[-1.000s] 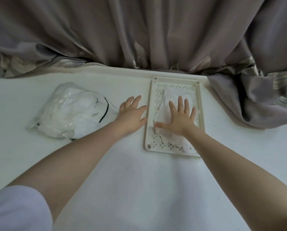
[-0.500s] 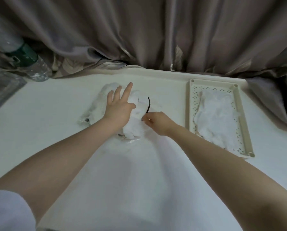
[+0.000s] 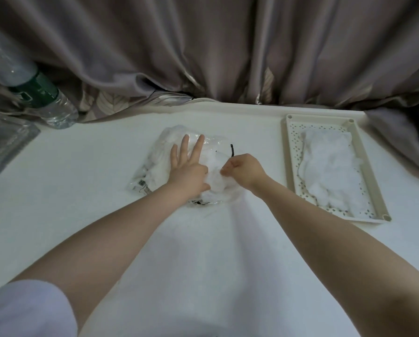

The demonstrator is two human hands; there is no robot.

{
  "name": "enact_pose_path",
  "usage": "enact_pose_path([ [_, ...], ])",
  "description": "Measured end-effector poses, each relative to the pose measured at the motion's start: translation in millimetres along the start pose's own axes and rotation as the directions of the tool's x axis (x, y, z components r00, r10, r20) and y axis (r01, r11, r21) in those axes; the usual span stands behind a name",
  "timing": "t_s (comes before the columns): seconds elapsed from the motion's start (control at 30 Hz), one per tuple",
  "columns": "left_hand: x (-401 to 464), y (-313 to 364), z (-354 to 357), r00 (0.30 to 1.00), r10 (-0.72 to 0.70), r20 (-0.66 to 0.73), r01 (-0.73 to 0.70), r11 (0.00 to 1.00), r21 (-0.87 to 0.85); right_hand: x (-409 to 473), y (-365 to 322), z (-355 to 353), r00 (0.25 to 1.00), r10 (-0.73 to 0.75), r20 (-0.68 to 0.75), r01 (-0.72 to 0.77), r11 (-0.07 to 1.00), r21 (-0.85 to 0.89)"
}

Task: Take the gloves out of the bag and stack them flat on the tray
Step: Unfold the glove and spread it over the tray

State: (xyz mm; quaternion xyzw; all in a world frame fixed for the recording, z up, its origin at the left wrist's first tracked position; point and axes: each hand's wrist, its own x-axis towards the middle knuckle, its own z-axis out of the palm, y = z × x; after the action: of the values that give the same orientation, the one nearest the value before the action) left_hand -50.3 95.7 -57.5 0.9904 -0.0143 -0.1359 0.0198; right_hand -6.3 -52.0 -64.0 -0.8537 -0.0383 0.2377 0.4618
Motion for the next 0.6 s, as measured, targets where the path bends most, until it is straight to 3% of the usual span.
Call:
enact_pose_path([
  [0.13, 5, 1, 1, 0.996, -0.009, -0.093, -0.001, 0.994, -0.108, -1, -4, -8, 0.991, 0.045, -0.127, -0.026, 0.989, 0.147],
  [0.23, 7, -3, 1, 0.986, -0.014, -0.168, -0.014, 0.986, -0.166, 2, -4, -17, 0.968, 0.157, -0.195, -0.072, 0.922, 0.381],
  [0.33, 4, -8, 1, 0.974, -0.031, -0.226, -0.021, 0.975, -0.223, 4, 0, -25, 0.958, 0.277, -0.076, -0.181, 0.787, 0.590],
  [0.43, 0, -9, 1, 0.956, -0.056, -0.287, -0.023, 0.964, -0.263, 1, 3, -29, 0.960, 0.280, 0.024, -0.204, 0.637, 0.744],
  [0.6, -2, -6, -5, 0.970, -0.092, -0.225, 0.064, 0.989, -0.130, -1, 3, -35, 0.969, 0.248, 0.001, -0.158, 0.612, 0.775],
])
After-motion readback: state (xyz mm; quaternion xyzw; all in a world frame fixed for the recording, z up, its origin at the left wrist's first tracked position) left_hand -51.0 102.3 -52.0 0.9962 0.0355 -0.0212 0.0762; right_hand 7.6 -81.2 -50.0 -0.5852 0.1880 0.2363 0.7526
